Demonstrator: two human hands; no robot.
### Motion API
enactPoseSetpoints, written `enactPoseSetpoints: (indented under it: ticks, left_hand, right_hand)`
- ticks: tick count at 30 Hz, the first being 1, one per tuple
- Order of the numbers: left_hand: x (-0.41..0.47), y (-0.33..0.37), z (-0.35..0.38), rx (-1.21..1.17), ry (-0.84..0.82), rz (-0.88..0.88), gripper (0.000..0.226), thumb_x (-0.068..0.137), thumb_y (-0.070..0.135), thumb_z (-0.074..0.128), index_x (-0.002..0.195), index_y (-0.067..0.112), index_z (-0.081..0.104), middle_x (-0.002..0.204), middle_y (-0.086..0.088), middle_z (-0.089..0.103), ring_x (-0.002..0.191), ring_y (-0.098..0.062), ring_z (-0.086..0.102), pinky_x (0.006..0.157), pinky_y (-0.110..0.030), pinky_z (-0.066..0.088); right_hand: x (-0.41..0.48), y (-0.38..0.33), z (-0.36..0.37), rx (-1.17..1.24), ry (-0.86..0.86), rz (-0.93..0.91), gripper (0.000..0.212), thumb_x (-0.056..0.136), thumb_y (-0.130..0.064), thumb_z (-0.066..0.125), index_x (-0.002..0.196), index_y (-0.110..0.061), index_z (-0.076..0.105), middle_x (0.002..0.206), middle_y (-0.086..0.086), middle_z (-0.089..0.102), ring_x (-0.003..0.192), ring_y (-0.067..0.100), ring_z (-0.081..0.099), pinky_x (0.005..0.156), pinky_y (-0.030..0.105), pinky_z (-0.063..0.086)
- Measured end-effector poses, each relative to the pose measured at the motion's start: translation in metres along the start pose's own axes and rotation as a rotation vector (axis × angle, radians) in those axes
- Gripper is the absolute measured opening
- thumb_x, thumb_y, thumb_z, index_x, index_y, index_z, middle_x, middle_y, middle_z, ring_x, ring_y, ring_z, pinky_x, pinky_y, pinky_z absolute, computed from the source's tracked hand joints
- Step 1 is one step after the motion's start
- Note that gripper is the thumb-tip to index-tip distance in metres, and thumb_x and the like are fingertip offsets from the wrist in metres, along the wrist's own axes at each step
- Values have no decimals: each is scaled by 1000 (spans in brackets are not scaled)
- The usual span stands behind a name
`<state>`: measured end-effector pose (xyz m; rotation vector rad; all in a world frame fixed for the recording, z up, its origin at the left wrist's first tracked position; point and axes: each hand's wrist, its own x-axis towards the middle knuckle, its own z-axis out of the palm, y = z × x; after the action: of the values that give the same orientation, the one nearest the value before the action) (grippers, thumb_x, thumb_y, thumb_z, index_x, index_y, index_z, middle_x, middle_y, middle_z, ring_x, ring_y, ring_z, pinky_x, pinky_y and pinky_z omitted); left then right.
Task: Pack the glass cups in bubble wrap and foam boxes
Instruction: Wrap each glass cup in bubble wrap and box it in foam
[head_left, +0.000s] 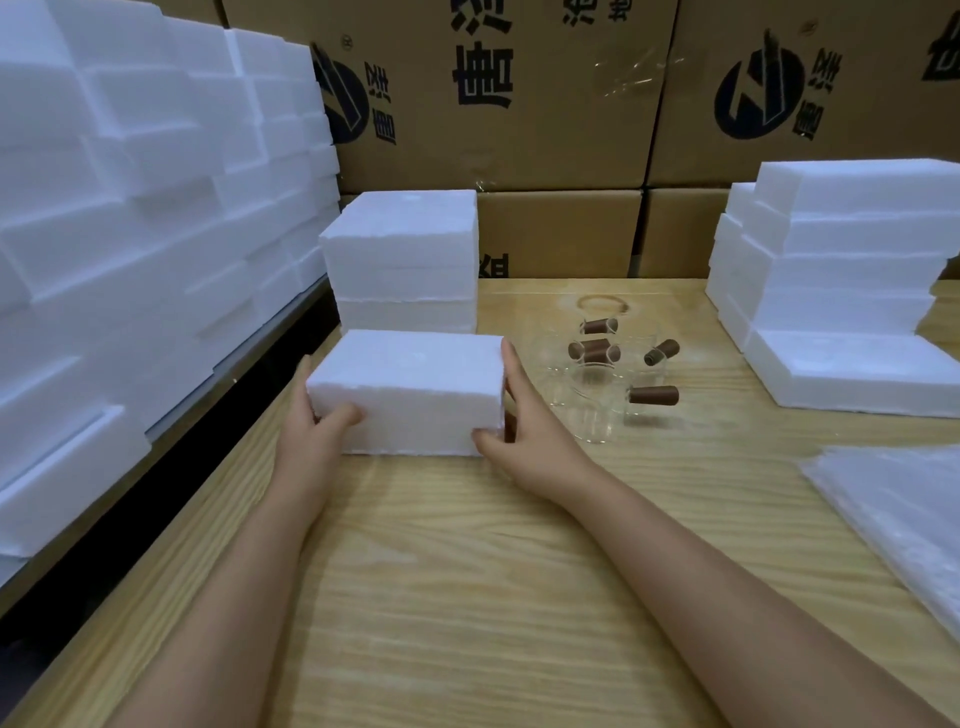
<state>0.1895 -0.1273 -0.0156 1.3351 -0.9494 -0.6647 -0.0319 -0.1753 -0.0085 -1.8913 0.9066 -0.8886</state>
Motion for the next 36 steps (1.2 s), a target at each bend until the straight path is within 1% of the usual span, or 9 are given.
enactPoseSetpoints:
  ticks: [3, 6, 10, 17, 21, 25, 31, 34, 36]
  left_hand:
    - [21, -6, -1, 57, 103, 19, 75, 78, 21, 59, 147, 28, 31, 127, 10, 54, 114, -12, 53, 89, -29, 42]
    - [38, -13, 2, 123, 191, 14, 58, 85, 20, 57, 139, 26, 38, 110, 16, 58, 105, -13, 57, 78, -25, 42]
    - [57, -17, 5, 238, 172, -5, 60, 89, 24, 55, 145, 27, 32, 124, 3, 57, 110, -20, 55, 86, -34, 42]
    - [64, -15, 10, 318, 171, -63, 67, 93, 30, 54, 151, 19, 22, 135, -3, 54, 120, -23, 52, 96, -37, 41]
    - [56, -10, 13, 278, 192, -88, 90, 93, 27, 57, 153, 21, -10, 154, -1, 34, 138, -22, 36, 109, -36, 30]
    - [37, -2, 18, 280, 319, -60, 92, 89, 19, 58, 155, 23, -6, 163, -1, 2, 148, -21, 14, 113, -34, 18]
    - [-21, 22, 64, 353, 388, 284, 68, 87, 6, 53, 149, 11, 24, 158, -9, 13, 144, -21, 13, 91, 9, 10]
    - [-59, 33, 97, 438, 255, 619, 54, 83, 8, 52, 136, 3, 42, 148, -16, 31, 136, -15, 23, 108, -6, 10]
    - [-75, 33, 121, 444, 129, 682, 49, 82, 8, 53, 131, 5, 47, 142, -13, 40, 130, -12, 29, 112, -14, 17]
  right_hand:
    - [26, -1, 13, 79, 9, 12, 94, 89, -28, 65, 150, -37, -6, 157, -14, 15, 142, 8, 22, 118, 42, 21]
    - [49, 2, 25, 77, 38, 22, 90, 91, -35, 61, 150, -38, -7, 139, -10, 28, 128, 9, 30, 113, 32, 23]
    - [70, 8, 32, 148, 71, 34, 87, 94, -27, 57, 151, -32, -8, 160, -13, 0, 146, 3, 1, 121, 37, 10]
    - [81, 8, 31, 179, 105, 47, 85, 94, -20, 58, 153, -26, -3, 160, -7, 11, 146, 9, 13, 120, 39, 16]
    - [70, 4, 30, 163, 99, 129, 95, 89, -29, 65, 152, -29, -6, 157, -4, 26, 142, 14, 30, 116, 39, 27]
    - [43, -4, 28, 42, 141, 112, 83, 90, -29, 63, 152, -19, 9, 153, -1, 31, 140, 14, 30, 117, 32, 23]
    - [-28, -13, 14, -180, 104, -23, 27, 91, -16, 60, 118, -12, 65, 126, -1, 58, 115, 3, 51, 96, 7, 32]
    - [-54, -14, -11, -164, 263, -20, 14, 89, -11, 60, 94, -12, 73, 90, -6, 69, 76, -2, 57, 71, 9, 40]
    - [-65, -10, -36, -176, 502, 16, 13, 89, -11, 59, 84, -14, 71, 77, -7, 66, 68, 2, 55, 64, 14, 40]
